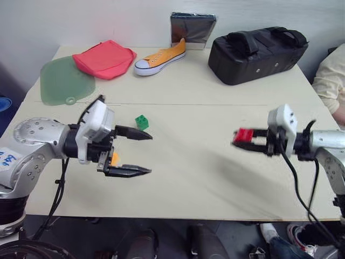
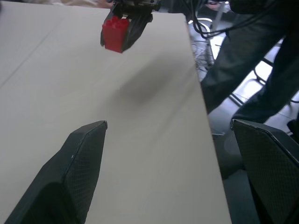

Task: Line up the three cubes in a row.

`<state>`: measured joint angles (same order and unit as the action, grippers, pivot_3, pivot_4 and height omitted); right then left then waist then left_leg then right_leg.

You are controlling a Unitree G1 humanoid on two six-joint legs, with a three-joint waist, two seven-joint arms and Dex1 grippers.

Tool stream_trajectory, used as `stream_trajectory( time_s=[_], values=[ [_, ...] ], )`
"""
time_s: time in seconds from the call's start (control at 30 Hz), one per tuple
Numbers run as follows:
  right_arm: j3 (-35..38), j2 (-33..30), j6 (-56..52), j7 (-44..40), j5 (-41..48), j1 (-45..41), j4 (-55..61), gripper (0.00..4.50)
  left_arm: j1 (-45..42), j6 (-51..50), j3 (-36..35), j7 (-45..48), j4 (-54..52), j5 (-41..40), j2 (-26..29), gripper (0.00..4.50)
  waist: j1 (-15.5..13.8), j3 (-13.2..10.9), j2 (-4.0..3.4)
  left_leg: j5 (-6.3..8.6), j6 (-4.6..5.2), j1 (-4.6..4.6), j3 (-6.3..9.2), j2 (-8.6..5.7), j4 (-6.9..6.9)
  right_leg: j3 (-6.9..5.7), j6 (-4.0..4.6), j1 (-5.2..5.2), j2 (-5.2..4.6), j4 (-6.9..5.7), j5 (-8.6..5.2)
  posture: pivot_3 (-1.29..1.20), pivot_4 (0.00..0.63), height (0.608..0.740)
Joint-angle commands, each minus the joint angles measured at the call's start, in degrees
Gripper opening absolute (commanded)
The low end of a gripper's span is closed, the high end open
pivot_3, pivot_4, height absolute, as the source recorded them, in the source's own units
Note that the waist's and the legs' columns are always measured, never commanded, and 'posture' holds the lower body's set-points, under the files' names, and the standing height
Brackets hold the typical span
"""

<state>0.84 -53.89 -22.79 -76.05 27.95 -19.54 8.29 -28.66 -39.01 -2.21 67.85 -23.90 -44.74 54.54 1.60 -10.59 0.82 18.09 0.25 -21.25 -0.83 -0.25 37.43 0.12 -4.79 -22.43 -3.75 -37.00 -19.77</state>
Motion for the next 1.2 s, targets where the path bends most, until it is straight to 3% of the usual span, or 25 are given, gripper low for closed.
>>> stream_trajectory(
  time_s=[0.03, 0.2, 0.67, 0.97, 1.2],
  values=[
    [-2.74, 1.14, 4.88, -3.44, -1.58, -0.08, 1.02, 1.53, -2.23, 2.74, 1.55, 2.43, 0.30, 1.90, -0.61, 4.50, 0.17, 0.00, 0.00, 0.00, -0.01, 0.00, -0.02, 0.00, 0.02, 0.02, 0.00, -0.02, 0.00, -0.03, 0.00, 0.00, 0.150, 0.740],
    [-6.08, 5.56, 10.01, -1.48, -5.97, 0.29, -2.08, 1.53, -2.78, 6.02, 3.48, 6.14, 0.45, 5.25, 0.20, 4.50, -0.07, -0.01, 0.01, -0.21, -0.37, -0.01, -0.02, 0.00, 0.01, 0.03, 0.01, -0.06, 0.00, -0.03, 0.00, 0.00, 0.150, 0.740],
    [-10.42, 10.20, 22.19, -0.15, -14.18, 4.20, -9.81, 1.53, -3.31, 5.84, 2.71, 6.10, 1.17, 6.19, -0.38, 4.50, 0.00, -0.01, 0.01, -0.19, -0.35, -0.07, 0.01, -0.01, 0.15, 0.00, 0.00, -0.06, -0.03, -0.09, 0.00, 0.00, 0.150, 0.740],
    [-8.14, 8.60, 21.82, -0.65, -12.55, 5.78, -8.52, 4.47, -1.90, 5.38, 2.11, 5.65, 0.62, 5.63, -0.57, 4.50, -0.06, -0.01, 0.01, -0.19, -0.35, -0.05, 0.01, 0.00, 0.26, 0.00, 0.00, -0.04, -0.03, -0.18, 0.00, 0.00, 0.150, 0.740],
    [1.22, 0.10, 14.94, -4.99, -4.01, 7.52, -4.08, 4.47, 6.36, 3.35, -3.69, 1.32, -1.45, 4.50, 0.31, 4.50, -0.04, -0.01, 0.01, -0.12, -0.28, -0.08, 0.03, 0.00, 0.32, -0.01, 0.00, -0.04, -0.06, -0.18, 0.00, 0.00, 0.150, 0.740]
  ],
)
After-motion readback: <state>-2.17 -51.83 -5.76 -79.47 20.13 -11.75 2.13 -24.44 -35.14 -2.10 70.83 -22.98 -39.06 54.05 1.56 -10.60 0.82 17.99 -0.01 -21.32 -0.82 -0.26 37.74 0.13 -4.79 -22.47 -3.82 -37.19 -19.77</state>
